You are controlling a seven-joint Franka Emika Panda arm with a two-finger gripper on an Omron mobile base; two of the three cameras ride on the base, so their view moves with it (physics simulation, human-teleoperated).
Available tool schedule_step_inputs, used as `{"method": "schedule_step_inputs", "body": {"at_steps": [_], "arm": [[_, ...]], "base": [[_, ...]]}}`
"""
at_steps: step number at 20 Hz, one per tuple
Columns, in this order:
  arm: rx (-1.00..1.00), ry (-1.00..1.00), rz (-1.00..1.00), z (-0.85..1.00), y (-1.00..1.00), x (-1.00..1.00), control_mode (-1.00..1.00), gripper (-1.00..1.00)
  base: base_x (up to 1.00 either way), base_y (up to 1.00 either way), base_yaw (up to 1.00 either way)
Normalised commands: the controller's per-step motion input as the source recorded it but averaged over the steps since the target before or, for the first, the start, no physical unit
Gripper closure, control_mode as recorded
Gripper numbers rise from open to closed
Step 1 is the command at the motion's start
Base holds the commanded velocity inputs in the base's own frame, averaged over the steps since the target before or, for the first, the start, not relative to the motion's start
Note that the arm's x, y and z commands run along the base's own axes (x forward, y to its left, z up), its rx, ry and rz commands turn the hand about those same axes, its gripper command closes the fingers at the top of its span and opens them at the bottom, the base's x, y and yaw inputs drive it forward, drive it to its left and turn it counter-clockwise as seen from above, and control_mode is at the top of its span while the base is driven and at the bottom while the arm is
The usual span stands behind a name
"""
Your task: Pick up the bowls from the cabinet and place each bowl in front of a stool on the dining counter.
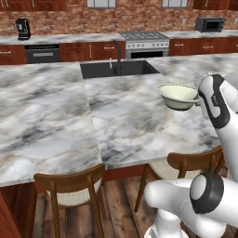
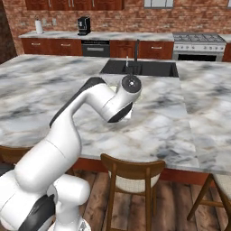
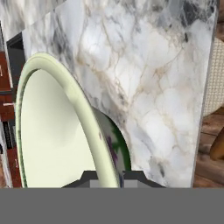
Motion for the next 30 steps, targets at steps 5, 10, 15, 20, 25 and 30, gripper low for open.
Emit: {"method": "schedule_step_inputs", "body": {"at_steps": [5, 10, 15, 20, 25, 30], "arm": [[0.0, 0.01, 0.0, -0.65, -0.49, 0.09, -1.0, 1.0], [0.0, 0.0, 0.0, -0.6, -0.13, 0.0, -1.0, 1.0], [0.0, 0.0, 0.0, -0.51, 0.02, 0.07, -1.0, 1.0], [0.0, 0.0, 0.0, -0.42, 0.02, 0.2, -1.0, 1.0], [0.0, 0.0, 0.0, -0.35, 0.0, 0.11, -1.0, 1.0], [0.0, 0.0, 0.0, -0.31, 0.0, 0.04, -1.0, 1.0]], "base": [[0.0, 0.0, 0.0], [0.0, 0.0, 0.0], [0.0, 0.0, 0.0], [0.0, 0.0, 0.0], [0.0, 0.0, 0.0], [0.0, 0.0, 0.0]]}}
